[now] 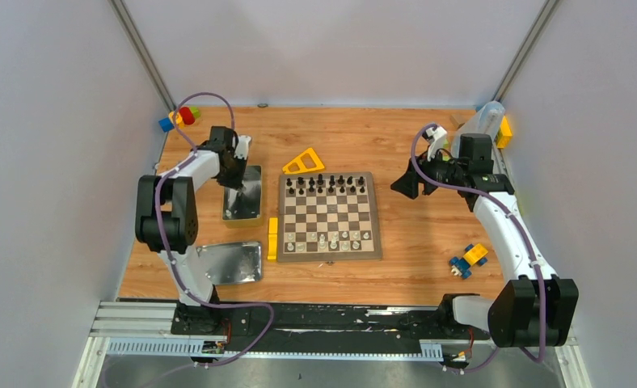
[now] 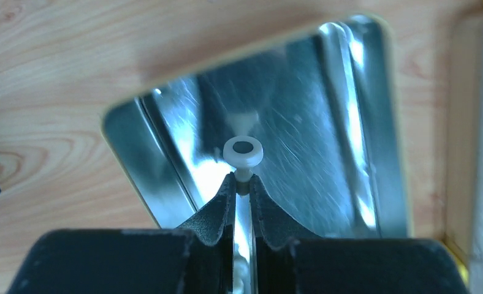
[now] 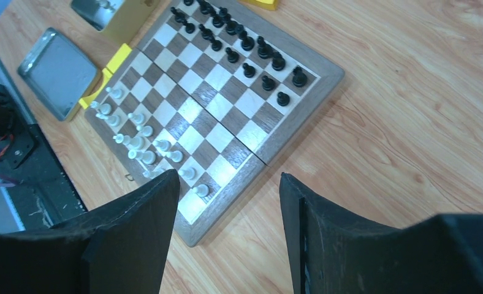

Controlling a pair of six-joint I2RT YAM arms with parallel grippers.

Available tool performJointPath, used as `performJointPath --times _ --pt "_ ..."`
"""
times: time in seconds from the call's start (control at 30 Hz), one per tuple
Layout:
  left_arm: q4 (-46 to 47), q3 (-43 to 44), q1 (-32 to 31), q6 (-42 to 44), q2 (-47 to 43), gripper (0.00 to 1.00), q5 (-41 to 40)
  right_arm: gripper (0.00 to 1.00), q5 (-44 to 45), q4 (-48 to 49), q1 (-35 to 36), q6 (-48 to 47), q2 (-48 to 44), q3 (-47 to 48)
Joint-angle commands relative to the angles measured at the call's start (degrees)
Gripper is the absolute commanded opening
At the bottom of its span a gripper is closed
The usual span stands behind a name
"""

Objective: Set up the chess pieces on the board
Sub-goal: Pick up the chess piece from the storage box, then place the chess piece on the chessboard.

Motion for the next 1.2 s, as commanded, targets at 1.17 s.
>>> performJointPath --times 1.17 --pt "-9.05 6.22 -42.30 14.50 -23.01 0.09 11.00 0.55 -28.34 2.63 21.31 12.09 29.49 19.32"
